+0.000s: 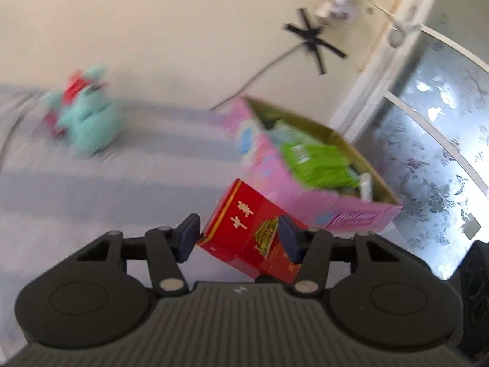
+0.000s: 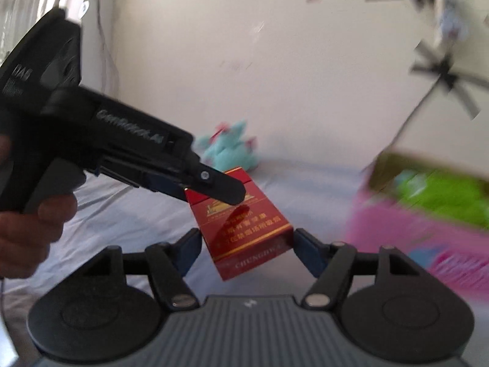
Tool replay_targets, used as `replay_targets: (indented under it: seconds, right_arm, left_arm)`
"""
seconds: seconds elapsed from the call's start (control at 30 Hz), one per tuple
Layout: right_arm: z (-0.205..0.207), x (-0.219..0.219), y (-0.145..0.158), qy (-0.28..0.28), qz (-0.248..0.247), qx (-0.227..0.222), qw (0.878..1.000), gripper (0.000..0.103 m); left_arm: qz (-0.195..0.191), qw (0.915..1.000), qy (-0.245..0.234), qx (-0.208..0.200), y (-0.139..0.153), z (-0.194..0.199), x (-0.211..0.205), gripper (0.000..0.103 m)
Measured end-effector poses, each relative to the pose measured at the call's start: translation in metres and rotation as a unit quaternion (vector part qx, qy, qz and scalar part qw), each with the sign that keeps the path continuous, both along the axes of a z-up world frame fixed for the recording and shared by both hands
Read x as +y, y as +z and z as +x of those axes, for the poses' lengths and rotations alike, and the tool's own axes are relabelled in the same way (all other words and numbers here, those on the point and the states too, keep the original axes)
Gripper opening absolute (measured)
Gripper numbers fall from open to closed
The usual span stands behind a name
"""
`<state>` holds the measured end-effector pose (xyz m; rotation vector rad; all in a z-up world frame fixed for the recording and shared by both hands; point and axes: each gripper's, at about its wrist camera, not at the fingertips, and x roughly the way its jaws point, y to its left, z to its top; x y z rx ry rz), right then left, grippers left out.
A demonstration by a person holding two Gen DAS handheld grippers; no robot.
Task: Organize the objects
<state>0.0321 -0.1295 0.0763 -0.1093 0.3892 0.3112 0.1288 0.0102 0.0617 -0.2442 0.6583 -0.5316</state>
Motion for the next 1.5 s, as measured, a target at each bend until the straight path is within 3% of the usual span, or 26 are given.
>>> replay_targets:
  seconds: [0.23,0.33,0.43,0.5,0.7,0.83,1.17,1.5]
  right_arm:
    - [0.031,-0.095,0.021,-0.088,0.022,-0.006,0.996,0.068]
    - [0.045,-0.126,0.018,-0.118,0.027,0.004,0.993,0.069]
    - [0.058,-0.146,0.009,-0.169,-0.002,0.01,0.986,0.074]
    - [0.063,-0.16,0.003,-0.192,0.014,0.018,0.981,0.075]
    - [0.047,-0.166,0.002,-0.197,0.074,0.014,0.978,0.075]
    - [0.036,-0.15,0.013,-0.184,0.087,-0.004,0.979,0.075]
    - [0.035,-0.075,0.046,-0.123,0.048,-0.03,0.991,0.075]
    - [0.062,0.009,0.041,-0.048,0.029,0.0,0.998,0.075]
  left_arm:
    - [0.027,0.9965,-0.066,-0.042,0.026,0.043,-0.107,0.059]
    - [0.042,0.9952,-0.079,-0.04,0.023,0.06,-0.144,0.059]
    - [0.089,0.9932,-0.058,-0.047,0.018,0.071,-0.169,0.062]
    - [0.113,0.992,-0.032,-0.046,0.015,0.073,-0.172,0.062]
    - [0.178,0.9785,0.022,-0.101,0.017,0.046,-0.151,0.067]
    - [0.19,0.9749,0.048,-0.105,0.024,0.037,-0.129,0.067]
    - [0.179,0.9741,0.101,-0.093,0.031,0.016,-0.058,0.067]
    - [0.165,0.9701,0.168,-0.058,0.017,0.019,0.025,0.067]
